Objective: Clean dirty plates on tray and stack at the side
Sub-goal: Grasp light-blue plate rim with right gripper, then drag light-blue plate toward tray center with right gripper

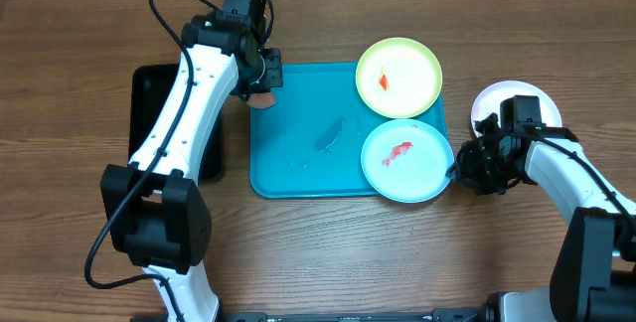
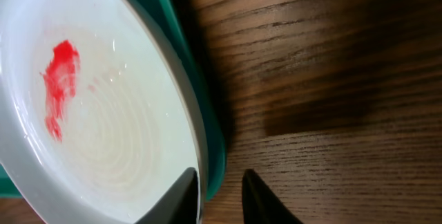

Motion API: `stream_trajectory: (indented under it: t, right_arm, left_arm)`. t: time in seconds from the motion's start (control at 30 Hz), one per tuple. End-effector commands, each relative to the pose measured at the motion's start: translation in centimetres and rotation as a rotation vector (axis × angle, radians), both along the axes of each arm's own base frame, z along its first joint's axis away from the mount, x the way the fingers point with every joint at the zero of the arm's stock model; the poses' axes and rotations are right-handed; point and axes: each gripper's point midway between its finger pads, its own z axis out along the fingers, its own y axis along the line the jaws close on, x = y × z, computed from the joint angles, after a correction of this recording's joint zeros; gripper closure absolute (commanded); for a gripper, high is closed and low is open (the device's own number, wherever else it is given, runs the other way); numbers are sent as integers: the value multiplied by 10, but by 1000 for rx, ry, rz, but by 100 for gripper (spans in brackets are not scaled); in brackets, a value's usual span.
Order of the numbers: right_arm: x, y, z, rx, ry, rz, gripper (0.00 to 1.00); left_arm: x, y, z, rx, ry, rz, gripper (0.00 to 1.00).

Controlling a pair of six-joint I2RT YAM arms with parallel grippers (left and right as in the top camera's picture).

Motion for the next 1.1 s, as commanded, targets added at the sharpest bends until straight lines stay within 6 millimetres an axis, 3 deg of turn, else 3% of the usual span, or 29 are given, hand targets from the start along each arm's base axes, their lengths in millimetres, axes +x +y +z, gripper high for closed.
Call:
stream_trajectory:
  t: [0.0, 0.1, 0.27, 0.4, 0.57, 0.77, 1.07]
  right_arm:
    - [0, 3, 0, 9, 2, 0, 82]
    - [-2, 3, -1, 11, 9, -3, 96]
    - [-5, 5, -1, 12, 23, 5, 96]
    - [-11, 18, 1, 21, 40, 47, 96]
    - [-1, 50, 15, 22, 0, 142, 96]
    - [26, 102, 34, 23, -120, 181, 96]
    - [56, 158, 36, -68, -355, 283, 96]
  left_arm:
    - [3, -5, 8, -3, -22, 5, 96]
    - [3, -5, 8, 1, -23, 3, 96]
    - [3, -5, 8, 0, -23, 3, 96]
    - [3, -5, 8, 0, -23, 3, 96]
    - [3, -5, 8, 0, -22, 3, 96]
    - [3, -5, 8, -1, -23, 2, 96]
    - [4, -5, 8, -2, -26, 3, 96]
